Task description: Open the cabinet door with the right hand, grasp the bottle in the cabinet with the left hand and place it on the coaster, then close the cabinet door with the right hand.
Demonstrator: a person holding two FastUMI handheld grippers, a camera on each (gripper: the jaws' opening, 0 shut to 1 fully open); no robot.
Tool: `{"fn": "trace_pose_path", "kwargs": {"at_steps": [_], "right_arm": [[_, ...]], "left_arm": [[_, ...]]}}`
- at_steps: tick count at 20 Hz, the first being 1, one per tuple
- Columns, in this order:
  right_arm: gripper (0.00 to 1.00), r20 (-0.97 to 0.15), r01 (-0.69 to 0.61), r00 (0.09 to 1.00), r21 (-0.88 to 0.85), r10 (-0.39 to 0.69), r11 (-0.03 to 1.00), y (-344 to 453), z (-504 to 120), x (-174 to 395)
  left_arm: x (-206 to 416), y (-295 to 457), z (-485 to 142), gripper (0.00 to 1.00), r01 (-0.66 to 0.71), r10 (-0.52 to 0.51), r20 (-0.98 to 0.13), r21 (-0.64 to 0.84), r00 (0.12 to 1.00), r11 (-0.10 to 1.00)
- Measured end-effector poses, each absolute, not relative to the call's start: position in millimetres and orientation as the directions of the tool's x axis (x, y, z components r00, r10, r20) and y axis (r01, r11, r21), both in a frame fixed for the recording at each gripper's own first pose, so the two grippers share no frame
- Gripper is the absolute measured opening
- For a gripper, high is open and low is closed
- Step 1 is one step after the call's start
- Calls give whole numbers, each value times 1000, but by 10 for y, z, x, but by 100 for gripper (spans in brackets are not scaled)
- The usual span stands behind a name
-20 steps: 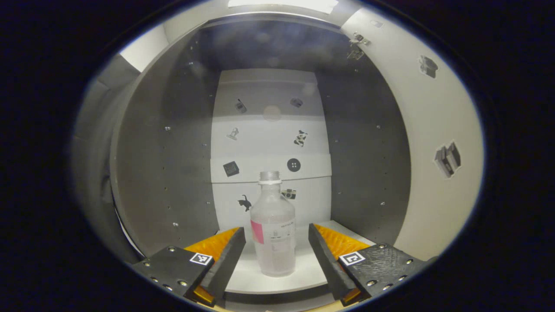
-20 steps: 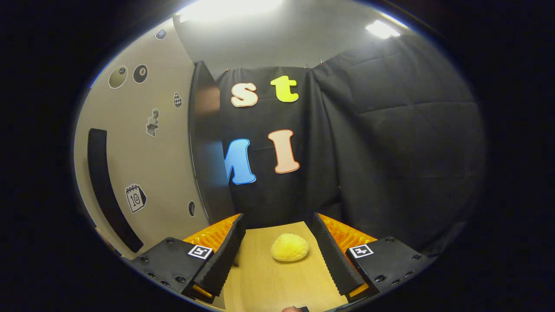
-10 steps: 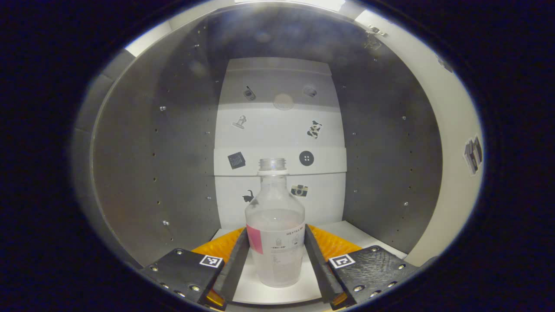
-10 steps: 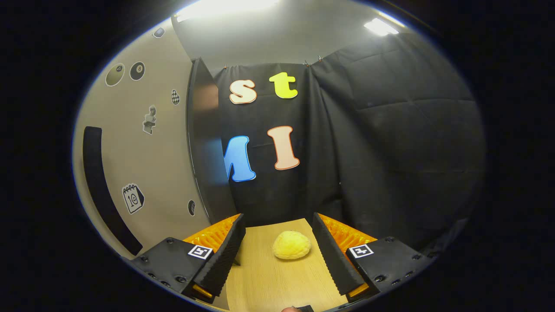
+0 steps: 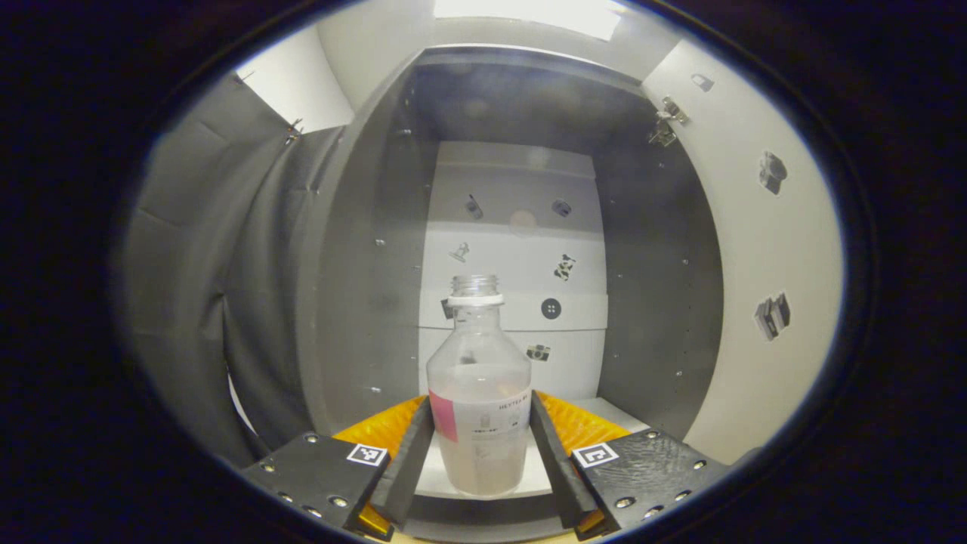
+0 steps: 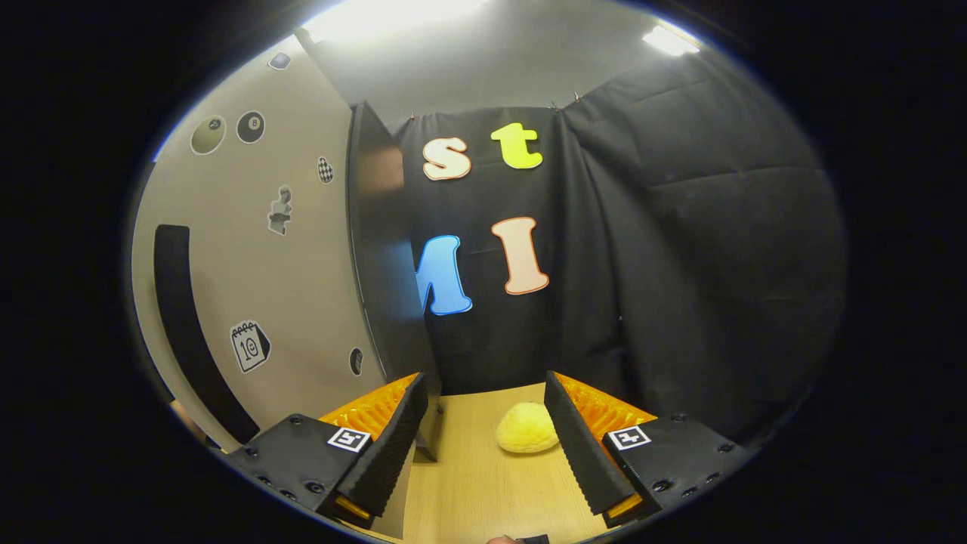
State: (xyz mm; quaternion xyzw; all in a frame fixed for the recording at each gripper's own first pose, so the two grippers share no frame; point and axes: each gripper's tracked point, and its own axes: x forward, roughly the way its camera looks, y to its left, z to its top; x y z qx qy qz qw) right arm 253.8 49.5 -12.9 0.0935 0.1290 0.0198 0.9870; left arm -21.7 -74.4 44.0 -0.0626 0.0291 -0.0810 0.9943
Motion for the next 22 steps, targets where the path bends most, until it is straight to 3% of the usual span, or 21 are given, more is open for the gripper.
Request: {"fn": "trace_pose_path", "kwargs": {"at_steps": [10,22], "right_arm": [[98,-257,-136,947,216,190,967,680,-306,2591],[98,-273,-204,924,241,268,949,849,-429,2498]], "left_arm": [[-1293,45,194,71,-17,12,-72,-66,997,998],[-2641,733,-899,74,-198,178,-182,-98,967,975]]}}
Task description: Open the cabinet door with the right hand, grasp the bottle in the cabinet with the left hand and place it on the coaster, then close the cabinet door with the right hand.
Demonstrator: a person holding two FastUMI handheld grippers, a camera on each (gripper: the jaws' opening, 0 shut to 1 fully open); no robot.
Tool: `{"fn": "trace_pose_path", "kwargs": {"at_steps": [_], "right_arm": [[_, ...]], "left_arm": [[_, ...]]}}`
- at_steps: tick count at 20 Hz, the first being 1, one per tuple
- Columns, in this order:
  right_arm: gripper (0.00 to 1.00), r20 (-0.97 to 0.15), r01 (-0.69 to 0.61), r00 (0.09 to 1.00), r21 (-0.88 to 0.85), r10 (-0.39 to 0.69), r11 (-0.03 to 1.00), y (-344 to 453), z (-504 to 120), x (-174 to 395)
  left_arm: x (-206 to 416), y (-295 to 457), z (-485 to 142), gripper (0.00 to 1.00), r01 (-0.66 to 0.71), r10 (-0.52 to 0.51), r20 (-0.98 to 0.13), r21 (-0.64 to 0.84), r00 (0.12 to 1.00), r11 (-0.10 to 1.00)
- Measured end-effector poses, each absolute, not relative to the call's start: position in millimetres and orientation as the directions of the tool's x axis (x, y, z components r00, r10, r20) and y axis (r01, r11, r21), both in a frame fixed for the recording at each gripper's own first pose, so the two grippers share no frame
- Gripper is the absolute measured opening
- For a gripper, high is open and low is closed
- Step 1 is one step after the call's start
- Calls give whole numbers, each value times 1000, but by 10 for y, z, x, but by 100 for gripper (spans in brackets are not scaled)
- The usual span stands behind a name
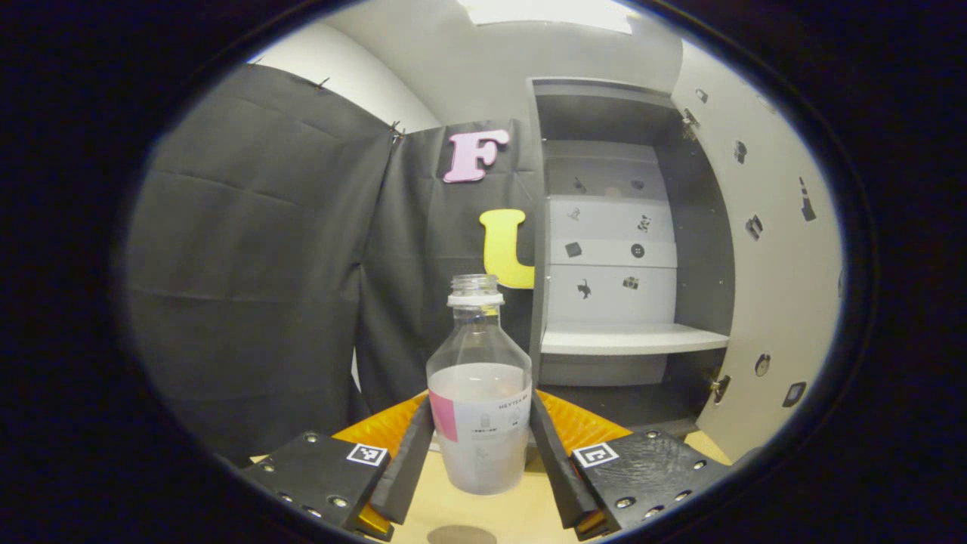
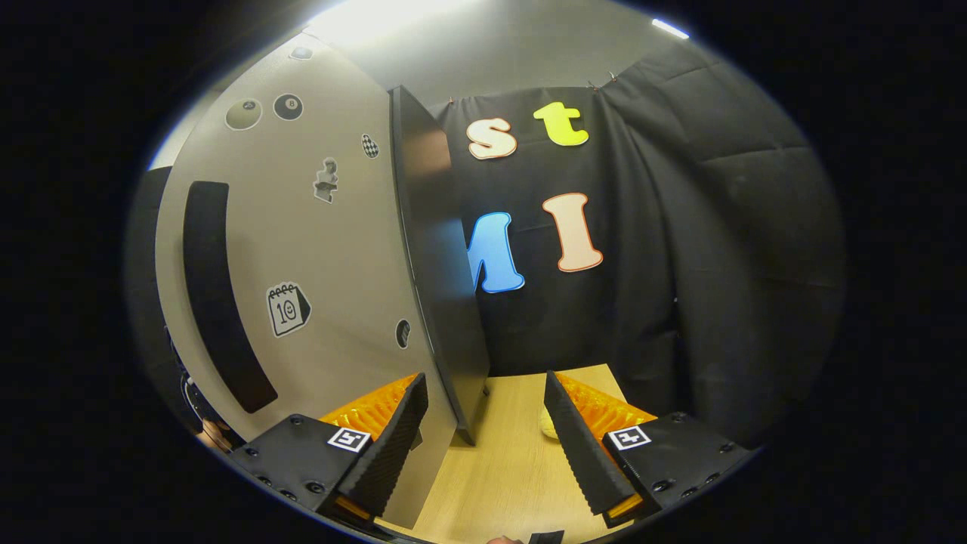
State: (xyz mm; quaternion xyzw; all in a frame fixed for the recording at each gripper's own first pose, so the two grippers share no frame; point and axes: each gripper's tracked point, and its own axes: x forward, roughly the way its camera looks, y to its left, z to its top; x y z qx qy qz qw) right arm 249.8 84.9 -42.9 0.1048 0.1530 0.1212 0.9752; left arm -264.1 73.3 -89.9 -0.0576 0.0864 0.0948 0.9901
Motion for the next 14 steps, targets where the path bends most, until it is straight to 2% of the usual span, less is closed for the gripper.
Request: {"fn": "trace_pose_path", "kwargs": {"at_steps": [1,6,7,8,11,12,13,14], "right_arm": [[98,-272,-205,924,237,268,950,843,-429,2487],[98,-310,-198,914,223,262,954,849,-577,2423],[98,-319,-199,910,221,263,955,850,-602,2407],[98,-325,-199,909,216,263,956,856,-628,2394],[98,-341,-206,904,185,259,961,845,-676,2350],[98,-346,-210,902,174,259,962,849,-696,2337],[98,-349,-212,900,167,259,963,845,-705,2325],[98,-353,-211,899,164,258,963,844,-716,2318]], "left_arm": [[-2714,774,-1001,71,-209,188,-189,-101,964,973],[-2957,824,-1506,71,-238,204,-232,-129,951,963],[-2997,819,-1632,77,-241,205,-244,-127,948,962],[-3025,820,-1738,74,-244,207,-257,-124,944,962],[-3097,796,-1995,74,-255,215,-282,-111,935,961],[-3111,779,-2069,71,-254,215,-284,-107,934,961],[-3106,749,-2154,74,-250,212,-291,-102,933,963],[-3089,719,-2239,71,-247,209,-301,-96,931,964]]}}
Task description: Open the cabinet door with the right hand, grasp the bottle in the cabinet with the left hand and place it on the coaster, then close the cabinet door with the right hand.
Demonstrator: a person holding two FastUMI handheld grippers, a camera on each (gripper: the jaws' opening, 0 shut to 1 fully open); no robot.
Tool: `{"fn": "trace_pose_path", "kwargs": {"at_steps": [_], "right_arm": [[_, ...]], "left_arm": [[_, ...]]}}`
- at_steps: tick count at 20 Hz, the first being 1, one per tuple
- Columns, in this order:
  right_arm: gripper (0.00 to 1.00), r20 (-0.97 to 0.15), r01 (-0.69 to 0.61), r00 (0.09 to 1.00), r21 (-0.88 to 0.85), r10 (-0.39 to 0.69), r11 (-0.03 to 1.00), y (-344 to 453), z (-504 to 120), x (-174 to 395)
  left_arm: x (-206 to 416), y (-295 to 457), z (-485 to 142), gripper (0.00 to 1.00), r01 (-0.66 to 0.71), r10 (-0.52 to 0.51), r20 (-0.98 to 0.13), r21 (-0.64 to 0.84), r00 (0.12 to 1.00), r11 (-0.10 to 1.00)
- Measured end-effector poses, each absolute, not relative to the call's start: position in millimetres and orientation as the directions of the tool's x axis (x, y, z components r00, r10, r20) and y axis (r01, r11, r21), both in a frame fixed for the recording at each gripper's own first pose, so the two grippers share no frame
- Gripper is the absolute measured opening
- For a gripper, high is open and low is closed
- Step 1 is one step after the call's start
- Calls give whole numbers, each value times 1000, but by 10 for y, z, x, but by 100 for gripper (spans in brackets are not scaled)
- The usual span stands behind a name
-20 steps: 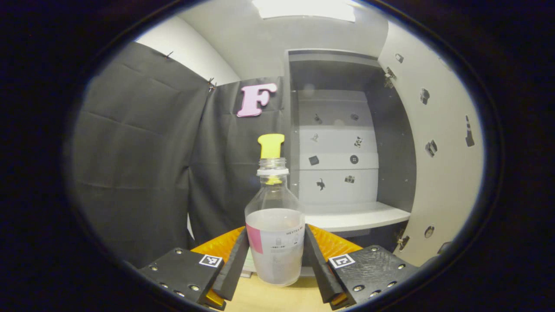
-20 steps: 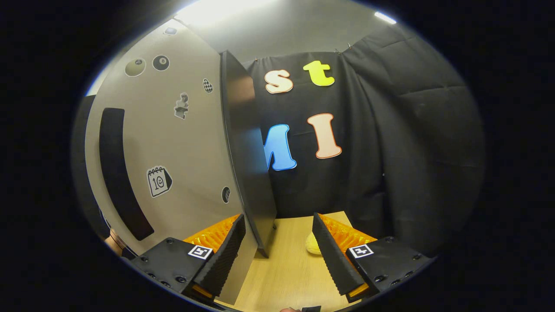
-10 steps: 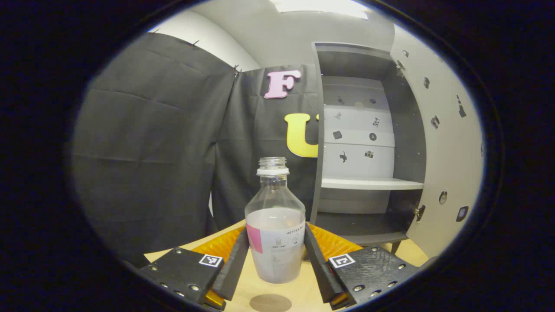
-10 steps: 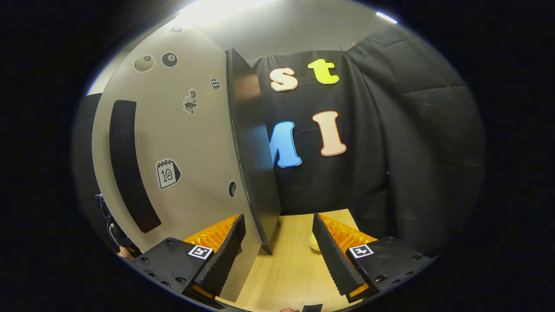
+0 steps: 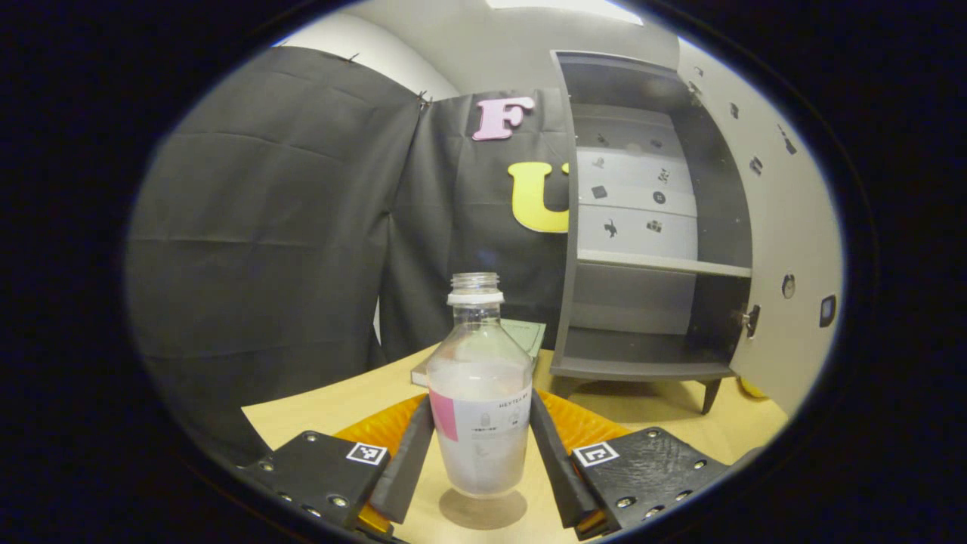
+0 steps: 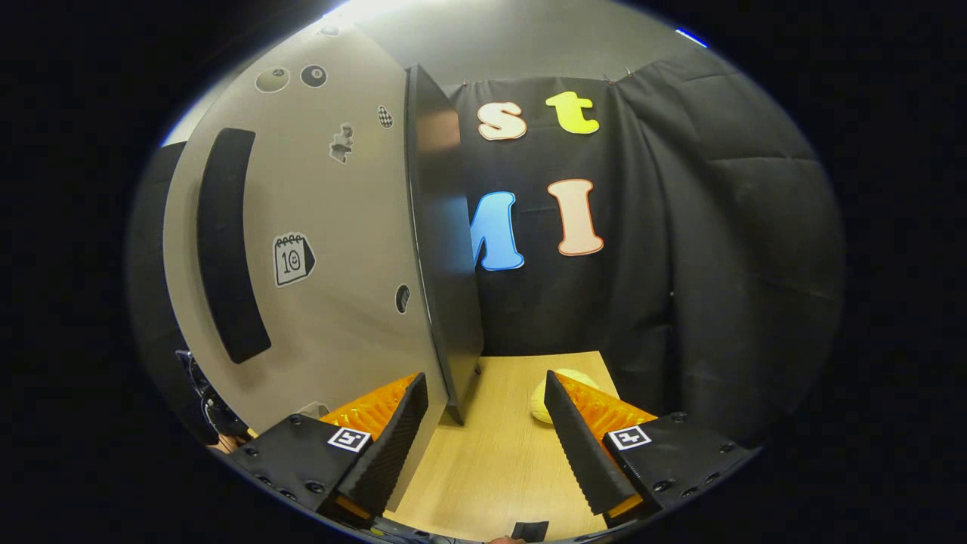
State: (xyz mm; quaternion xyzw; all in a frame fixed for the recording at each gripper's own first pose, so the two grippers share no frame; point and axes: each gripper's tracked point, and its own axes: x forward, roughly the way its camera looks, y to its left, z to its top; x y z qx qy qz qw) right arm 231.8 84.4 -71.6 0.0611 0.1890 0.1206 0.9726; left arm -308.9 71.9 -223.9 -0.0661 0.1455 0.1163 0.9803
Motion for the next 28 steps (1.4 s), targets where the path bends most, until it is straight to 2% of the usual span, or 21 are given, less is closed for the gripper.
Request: {"fn": "trace_pose_path", "kwargs": {"at_steps": [2,6,8,10,11,13,14,15,16,19,20,21,23,28], "right_arm": [[98,-357,-207,899,166,254,964,833,-723,2297],[98,-367,-192,900,150,235,970,780,-742,2303],[98,-375,-193,896,153,237,969,799,-771,2301],[98,-388,-199,889,147,242,969,825,-812,2295],[98,-392,-203,887,140,242,969,832,-823,2294],[98,-395,-211,885,131,246,969,864,-831,2300],[93,-394,-215,885,130,249,968,879,-827,2306],[93,-393,-218,884,129,252,967,886,-819,2311],[93,-390,-219,885,131,254,967,897,-811,2320],[93,-381,-225,887,139,261,965,928,-793,2344],[93,-381,-227,886,139,264,964,936,-799,2340],[93,-381,-230,885,140,267,963,939,-798,2336],[93,-378,-238,884,143,275,961,969,-795,2344],[93,-342,-256,889,175,303,951,1008,-672,2361]], "left_arm": [[-3090,687,-2402,74,-247,206,-323,-90,923,965],[-3077,673,-2694,72,-254,213,-355,-71,910,965],[-3096,648,-2808,77,-253,212,-364,-67,907,965],[-3132,596,-2873,72,-251,207,-368,-76,907,965],[-3130,578,-2904,74,-250,206,-368,-74,907,965],[-3162,546,-2996,72,-253,209,-382,-68,900,965],[-3194,530,-3026,75,-257,211,-388,-70,897,964],[-3224,519,-3006,72,-258,214,-380,-67,900,964],[-3237,509,-2982,76,-260,219,-371,-64,902,963],[-3265,485,-2987,72,-261,221,-381,-57,898,964],[-3272,483,-2988,76,-262,223,-389,-52,894,964],[-3284,475,-3006,75,-261,221,-400,-47,889,964],[-3258,488,-2973,89,-264,230,-404,-30,885,964],[-3233,500,-2529,87,-267,239,-369,-27,898,963]]}}
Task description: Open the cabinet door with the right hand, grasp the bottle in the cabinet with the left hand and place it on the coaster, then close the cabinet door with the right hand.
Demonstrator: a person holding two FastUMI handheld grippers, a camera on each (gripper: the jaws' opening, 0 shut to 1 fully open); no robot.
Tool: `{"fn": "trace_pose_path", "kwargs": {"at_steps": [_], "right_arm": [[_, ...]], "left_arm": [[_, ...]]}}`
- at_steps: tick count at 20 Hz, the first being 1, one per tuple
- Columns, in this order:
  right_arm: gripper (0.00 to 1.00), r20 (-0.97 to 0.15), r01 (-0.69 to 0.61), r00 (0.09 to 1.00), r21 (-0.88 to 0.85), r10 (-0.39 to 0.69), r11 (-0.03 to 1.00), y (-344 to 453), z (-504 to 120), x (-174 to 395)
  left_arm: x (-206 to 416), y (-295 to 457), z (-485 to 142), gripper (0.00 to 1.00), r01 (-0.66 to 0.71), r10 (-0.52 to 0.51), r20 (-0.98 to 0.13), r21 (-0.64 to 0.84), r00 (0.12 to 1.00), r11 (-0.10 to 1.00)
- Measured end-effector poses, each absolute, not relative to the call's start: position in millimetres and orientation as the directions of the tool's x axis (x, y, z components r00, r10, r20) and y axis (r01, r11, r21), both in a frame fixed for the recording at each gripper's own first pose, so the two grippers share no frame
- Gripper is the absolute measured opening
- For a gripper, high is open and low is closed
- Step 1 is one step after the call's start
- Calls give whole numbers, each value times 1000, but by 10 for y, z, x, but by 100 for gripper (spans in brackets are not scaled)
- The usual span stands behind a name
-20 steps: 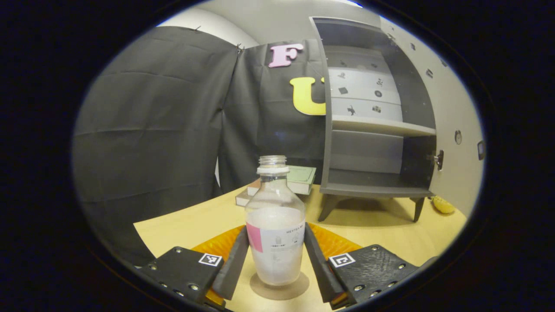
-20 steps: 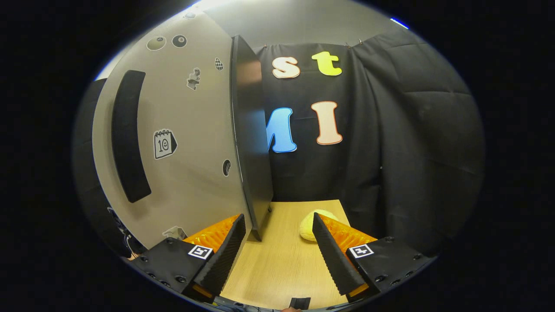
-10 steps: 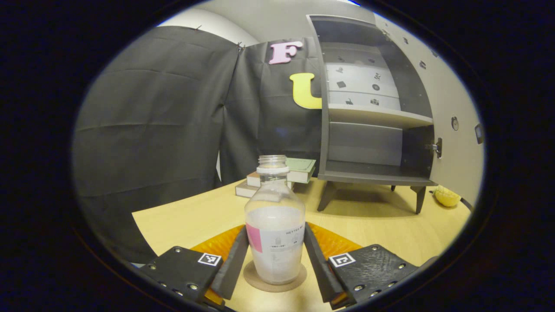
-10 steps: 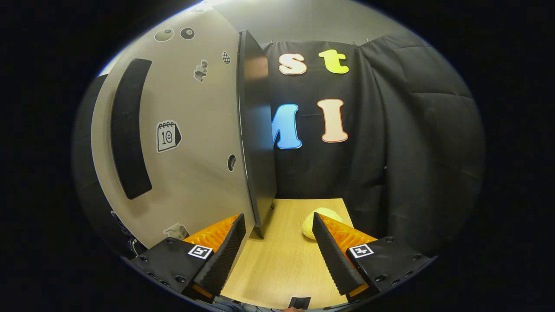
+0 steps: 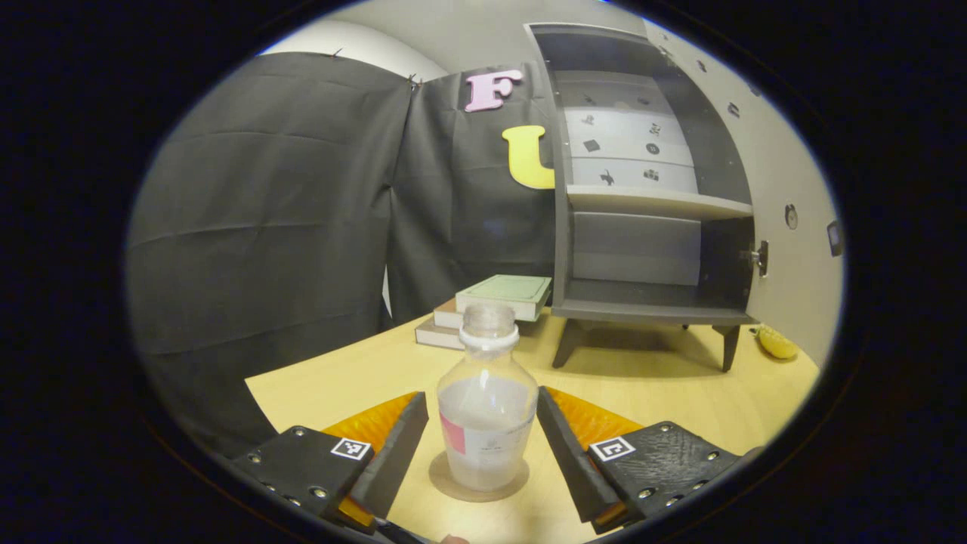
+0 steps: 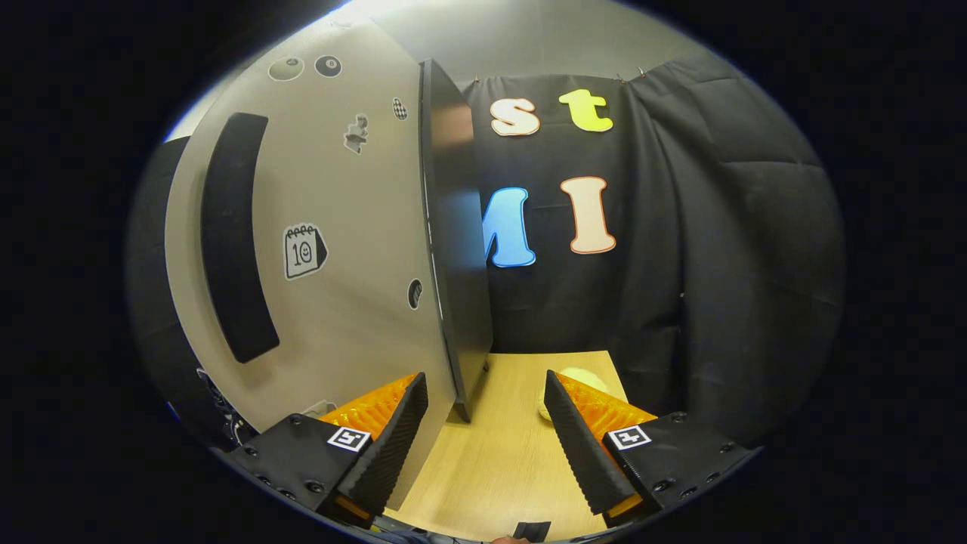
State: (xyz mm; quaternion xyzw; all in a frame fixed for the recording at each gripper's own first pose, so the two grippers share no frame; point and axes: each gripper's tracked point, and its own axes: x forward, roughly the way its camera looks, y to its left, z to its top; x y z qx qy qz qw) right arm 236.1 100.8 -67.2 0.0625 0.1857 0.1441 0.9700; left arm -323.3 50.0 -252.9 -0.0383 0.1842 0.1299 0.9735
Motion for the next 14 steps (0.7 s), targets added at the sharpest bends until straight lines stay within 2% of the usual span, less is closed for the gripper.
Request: {"fn": "trace_pose_path", "kwargs": {"at_steps": [2,5,9,10,11,14], "right_arm": [[93,-322,-271,890,195,323,943,1032,-586,2386],[93,-274,-314,886,240,374,919,1132,-385,2424],[93,-195,-371,881,280,431,885,1270,-40,2476],[93,-179,-379,881,286,438,880,1307,44,2485],[98,-168,-390,878,289,447,874,1354,121,2483],[98,-154,-396,883,260,443,880,1439,282,2496]], "left_arm": [[-3225,528,-2192,89,-271,246,-338,-29,908,962],[-3248,588,-1639,87,-291,269,-319,-22,909,957],[-3292,700,-864,87,-285,277,-239,3,931,959],[-3282,708,-744,87,-271,265,-233,9,936,963],[-3267,703,-661,87,-258,253,-230,7,940,966],[-3164,680,-441,89,-219,210,-214,-21,954,976]]}}
